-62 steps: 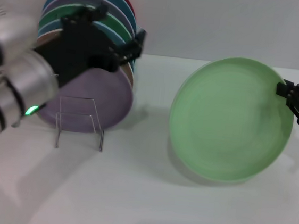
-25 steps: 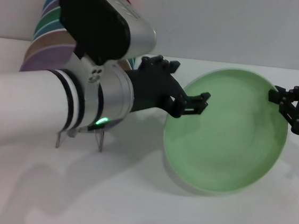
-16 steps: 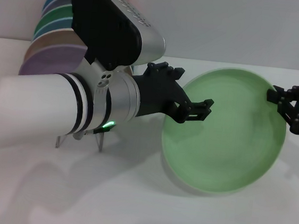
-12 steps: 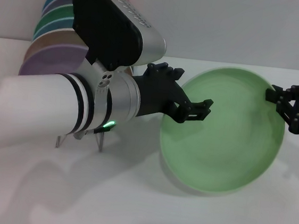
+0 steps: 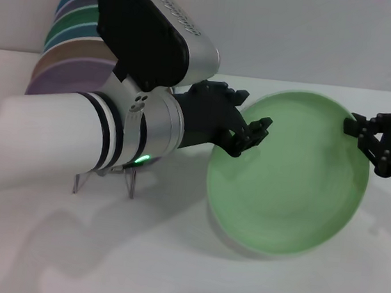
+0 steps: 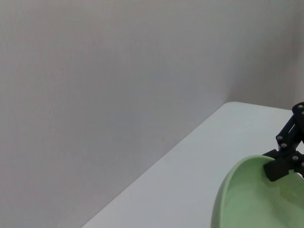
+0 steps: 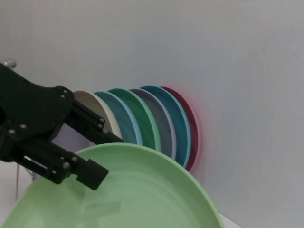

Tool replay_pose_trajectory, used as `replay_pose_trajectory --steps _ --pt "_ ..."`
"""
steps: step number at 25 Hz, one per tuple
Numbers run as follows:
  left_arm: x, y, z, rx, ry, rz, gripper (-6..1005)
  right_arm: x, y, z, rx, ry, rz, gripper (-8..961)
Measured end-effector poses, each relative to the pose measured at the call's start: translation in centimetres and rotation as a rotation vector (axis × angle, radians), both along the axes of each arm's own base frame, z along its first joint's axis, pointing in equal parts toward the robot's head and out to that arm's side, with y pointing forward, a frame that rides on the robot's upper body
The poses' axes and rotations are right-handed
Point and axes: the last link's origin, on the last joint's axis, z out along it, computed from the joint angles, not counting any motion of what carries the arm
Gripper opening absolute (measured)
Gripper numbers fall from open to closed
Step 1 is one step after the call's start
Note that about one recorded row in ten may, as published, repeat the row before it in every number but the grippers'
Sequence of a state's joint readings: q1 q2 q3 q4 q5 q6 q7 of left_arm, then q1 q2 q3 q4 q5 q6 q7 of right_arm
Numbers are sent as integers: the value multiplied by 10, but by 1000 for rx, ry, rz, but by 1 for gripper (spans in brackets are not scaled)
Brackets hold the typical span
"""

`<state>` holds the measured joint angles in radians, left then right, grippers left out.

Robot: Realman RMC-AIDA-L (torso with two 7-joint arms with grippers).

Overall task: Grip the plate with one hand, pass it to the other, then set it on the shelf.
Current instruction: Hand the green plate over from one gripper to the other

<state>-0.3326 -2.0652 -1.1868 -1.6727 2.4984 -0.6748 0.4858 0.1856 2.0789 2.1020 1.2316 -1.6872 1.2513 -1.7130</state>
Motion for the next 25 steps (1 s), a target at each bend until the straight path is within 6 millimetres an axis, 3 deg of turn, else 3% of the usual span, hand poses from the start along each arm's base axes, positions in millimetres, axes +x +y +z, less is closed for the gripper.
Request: replay_pose_trajectory --steps 9,16,23,25 --pt "4 2 -2 24 15 -44 377 -1 -1 0 -5 14 5 105" --pt "5 3 -2 62 8 -73 131 -3 -13 5 -26 140 39 117" --pt "9 2 -3 80 -4 -103 58 2 -20 5 -31 208 42 129" --pt "10 1 -2 85 -5 -113 59 6 -21 5 -29 223 29 195"
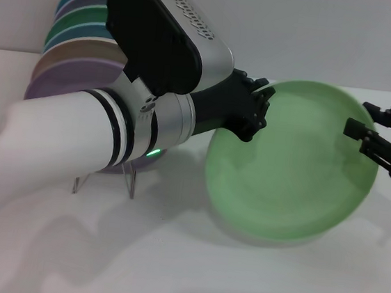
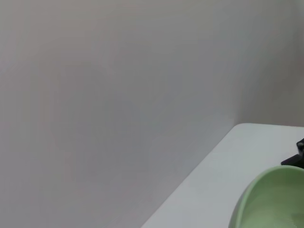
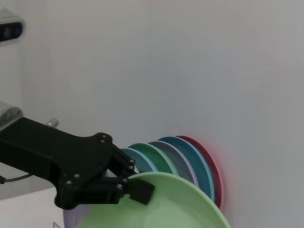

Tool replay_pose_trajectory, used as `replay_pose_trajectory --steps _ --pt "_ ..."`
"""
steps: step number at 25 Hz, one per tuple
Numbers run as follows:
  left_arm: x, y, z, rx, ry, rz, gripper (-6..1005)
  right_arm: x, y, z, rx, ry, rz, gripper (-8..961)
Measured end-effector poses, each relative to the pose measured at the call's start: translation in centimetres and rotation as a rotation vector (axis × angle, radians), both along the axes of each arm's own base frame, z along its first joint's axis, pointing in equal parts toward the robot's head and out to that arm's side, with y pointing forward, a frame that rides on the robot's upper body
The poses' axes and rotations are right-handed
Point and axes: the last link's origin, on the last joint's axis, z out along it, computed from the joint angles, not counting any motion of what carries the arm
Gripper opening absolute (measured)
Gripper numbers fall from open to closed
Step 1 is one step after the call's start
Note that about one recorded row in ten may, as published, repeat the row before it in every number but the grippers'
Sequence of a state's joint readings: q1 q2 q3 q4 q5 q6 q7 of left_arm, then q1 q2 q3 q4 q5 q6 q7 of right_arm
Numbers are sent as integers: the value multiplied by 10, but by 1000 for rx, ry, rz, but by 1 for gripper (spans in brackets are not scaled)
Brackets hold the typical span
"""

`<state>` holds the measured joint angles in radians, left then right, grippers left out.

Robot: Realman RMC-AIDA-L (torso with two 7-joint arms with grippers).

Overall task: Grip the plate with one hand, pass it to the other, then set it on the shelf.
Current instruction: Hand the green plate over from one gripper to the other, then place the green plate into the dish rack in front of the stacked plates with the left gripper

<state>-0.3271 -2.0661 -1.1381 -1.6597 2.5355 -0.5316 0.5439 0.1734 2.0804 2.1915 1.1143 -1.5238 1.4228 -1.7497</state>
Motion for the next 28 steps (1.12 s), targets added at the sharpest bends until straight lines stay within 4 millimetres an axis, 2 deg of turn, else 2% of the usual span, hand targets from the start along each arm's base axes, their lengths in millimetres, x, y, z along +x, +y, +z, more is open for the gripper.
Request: replay_pose_trajectory --steps 5,9,13,15,16,17,20,22,24,25,27,28 --pt "3 -2 3 13 -14 -12 58 17 -7 12 72 100 -51 377" --pt "3 -3 9 54 -19 -43 58 44 -21 38 241 260 -123 571" --pt "6 -7 18 144 -58 -103 60 72 -38 58 399 385 -197 577" --pt "7 -10 24 236 -96 -156 61 81 -44 61 455 407 -215 580" --pt "6 -16 28 338 -120 -214 62 86 -48 61 485 422 -230 582" --pt "6 -16 28 338 -120 -214 62 86 -48 61 485 422 -230 583" --pt "4 -30 32 543 -128 -336 64 90 -49 59 497 440 -251 586" --pt "0 -37 31 616 -130 -388 65 91 -49 59 498 440 -257 586" --pt "-10 -49 33 699 -174 -485 66 92 -48 58 496 438 -262 585" --pt "-10 -49 33 699 -174 -485 67 92 -48 58 496 438 -262 585" --pt "-30 -51 34 690 -237 -533 68 92 -48 57 490 436 -262 585" --pt "-30 -51 34 690 -237 -533 69 92 -48 56 489 435 -264 585"
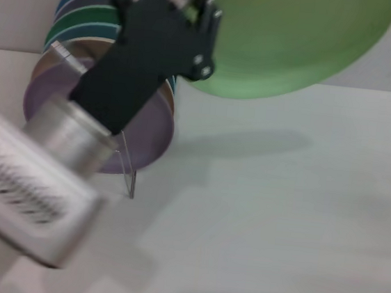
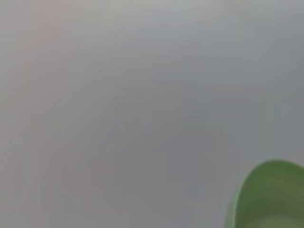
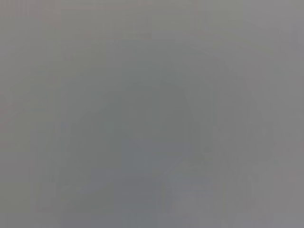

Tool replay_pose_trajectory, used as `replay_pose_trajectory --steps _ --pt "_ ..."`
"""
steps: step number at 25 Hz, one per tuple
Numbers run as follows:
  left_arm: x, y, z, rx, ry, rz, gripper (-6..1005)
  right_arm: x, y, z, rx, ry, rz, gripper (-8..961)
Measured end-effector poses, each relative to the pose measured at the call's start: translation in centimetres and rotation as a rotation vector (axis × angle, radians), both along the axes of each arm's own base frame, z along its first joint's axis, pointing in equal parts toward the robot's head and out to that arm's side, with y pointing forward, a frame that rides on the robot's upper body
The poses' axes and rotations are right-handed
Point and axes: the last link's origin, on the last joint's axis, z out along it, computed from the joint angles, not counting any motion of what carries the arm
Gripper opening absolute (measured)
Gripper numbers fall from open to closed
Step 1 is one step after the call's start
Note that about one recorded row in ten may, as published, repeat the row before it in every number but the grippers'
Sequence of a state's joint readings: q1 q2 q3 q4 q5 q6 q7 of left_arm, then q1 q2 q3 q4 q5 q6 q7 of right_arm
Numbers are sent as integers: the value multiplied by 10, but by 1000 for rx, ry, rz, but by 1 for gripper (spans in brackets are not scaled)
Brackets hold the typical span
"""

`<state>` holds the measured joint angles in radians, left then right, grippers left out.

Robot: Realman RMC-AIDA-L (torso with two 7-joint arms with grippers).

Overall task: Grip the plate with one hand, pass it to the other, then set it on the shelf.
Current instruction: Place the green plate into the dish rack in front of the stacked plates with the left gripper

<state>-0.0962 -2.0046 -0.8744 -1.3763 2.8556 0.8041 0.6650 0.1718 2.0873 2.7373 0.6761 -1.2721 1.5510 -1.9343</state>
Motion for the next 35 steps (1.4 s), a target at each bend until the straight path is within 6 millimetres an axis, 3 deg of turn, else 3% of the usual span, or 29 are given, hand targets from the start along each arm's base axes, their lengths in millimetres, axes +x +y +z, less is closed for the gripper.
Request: replay_pose_trajectory --steps 1,4,5,9,10,13,22,35 --pt "-7 0 2 -8 -18 -23 69 0 0 0 -2 0 0 585" --pt "-64 14 26 -49 -175 -67 71 0 0 -1 -5 -2 -2 585" --pt "-64 14 26 -49 -175 -67 72 0 0 -1 -7 -3 0 585" --pt "-108 27 43 -52 -199 -95 74 -2 1 -2 -16 -8 11 585" --pt "-108 27 43 -52 -199 -95 75 -2 2 -2 -18 -10 13 585" --pt "-134 30 55 -78 -208 -124 76 -3 3 -3 -25 -11 18 585" --pt "-158 25 60 -77 -147 -77 82 -9 6 -8 -36 -37 56 585" --pt "-170 29 61 -61 -55 -32 89 -18 7 -15 -45 -71 115 585"
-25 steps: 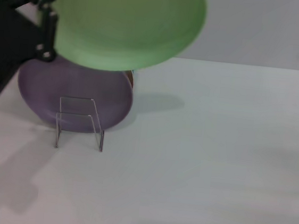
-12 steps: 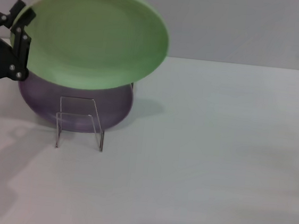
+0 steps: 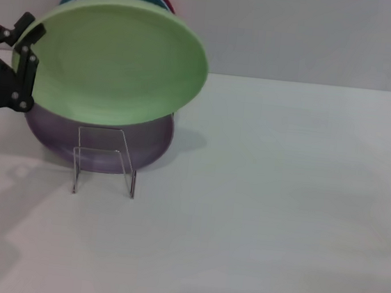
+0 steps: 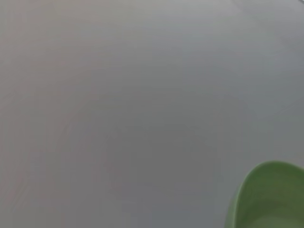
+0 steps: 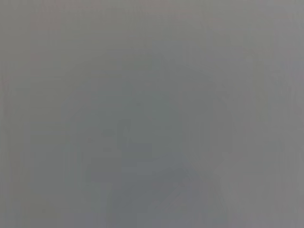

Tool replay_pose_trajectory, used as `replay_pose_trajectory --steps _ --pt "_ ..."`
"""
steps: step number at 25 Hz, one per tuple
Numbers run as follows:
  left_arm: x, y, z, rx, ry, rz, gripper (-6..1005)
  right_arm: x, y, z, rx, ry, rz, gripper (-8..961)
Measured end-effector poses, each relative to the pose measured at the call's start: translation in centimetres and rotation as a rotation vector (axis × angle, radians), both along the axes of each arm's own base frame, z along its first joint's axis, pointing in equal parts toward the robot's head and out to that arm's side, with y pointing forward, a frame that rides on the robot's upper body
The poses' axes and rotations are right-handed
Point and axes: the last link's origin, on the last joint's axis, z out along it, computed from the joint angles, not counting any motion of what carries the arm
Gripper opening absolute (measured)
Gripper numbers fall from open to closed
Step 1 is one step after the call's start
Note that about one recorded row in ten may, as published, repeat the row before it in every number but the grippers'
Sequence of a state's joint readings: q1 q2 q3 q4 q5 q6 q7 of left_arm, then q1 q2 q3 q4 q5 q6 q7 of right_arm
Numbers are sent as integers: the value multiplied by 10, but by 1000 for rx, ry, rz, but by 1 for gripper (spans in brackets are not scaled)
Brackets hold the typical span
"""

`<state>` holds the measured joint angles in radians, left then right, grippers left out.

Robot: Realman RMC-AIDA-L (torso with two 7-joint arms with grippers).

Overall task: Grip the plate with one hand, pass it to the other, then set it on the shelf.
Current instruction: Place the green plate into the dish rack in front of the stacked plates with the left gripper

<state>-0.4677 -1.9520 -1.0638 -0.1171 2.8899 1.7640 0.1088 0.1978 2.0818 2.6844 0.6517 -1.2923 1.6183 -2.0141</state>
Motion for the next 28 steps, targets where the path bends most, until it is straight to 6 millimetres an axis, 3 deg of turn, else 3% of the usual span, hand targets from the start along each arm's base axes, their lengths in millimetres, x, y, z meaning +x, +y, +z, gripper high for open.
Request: replay_pose_trajectory --steps 17,28 --pt "-19 -1 -4 -26 59 96 99 -2 0 -4 -15 -17 12 585" --pt "-22 -9 -21 1 94 130 106 -3 -1 -4 -15 -15 20 585"
